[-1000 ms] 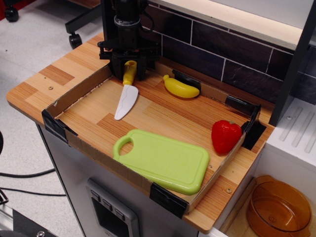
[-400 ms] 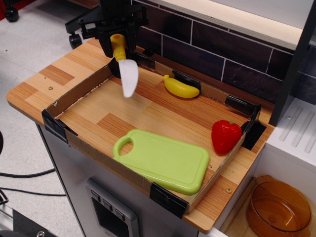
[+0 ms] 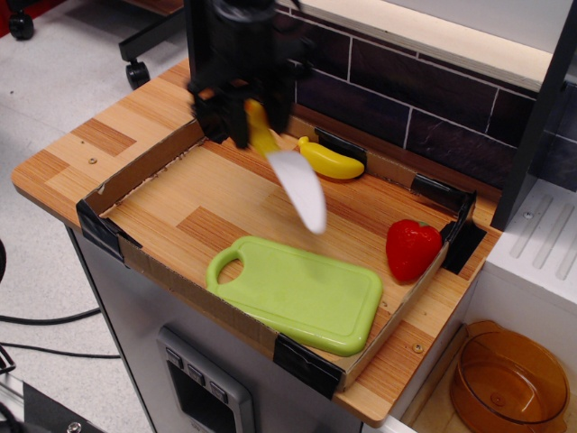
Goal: Put knife on cutting board
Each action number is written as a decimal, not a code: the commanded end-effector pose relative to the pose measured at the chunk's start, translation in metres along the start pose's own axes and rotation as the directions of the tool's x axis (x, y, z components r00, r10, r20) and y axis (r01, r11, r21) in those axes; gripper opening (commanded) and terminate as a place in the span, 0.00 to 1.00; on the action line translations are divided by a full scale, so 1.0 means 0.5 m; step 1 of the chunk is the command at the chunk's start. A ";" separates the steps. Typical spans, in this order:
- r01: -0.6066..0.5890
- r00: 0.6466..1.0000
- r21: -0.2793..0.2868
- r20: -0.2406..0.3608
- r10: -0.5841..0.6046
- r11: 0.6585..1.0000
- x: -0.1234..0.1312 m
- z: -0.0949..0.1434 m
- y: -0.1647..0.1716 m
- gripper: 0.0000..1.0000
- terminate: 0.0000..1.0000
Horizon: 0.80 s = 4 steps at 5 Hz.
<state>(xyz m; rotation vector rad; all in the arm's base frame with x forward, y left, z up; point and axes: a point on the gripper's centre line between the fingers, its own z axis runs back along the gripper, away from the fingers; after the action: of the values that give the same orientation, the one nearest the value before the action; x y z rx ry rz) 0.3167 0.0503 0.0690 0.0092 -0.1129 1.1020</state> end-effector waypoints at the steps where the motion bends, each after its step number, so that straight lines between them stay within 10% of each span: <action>1: -0.178 0.982 0.041 -0.057 0.181 0.983 -0.075 0.012 0.015 0.00 0.00; 4: -0.173 0.983 0.091 -0.052 0.178 0.981 -0.110 -0.061 0.055 0.00 0.00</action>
<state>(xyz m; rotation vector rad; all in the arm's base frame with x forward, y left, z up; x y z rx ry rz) 0.2628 0.0187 0.0222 0.0615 0.0213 1.2813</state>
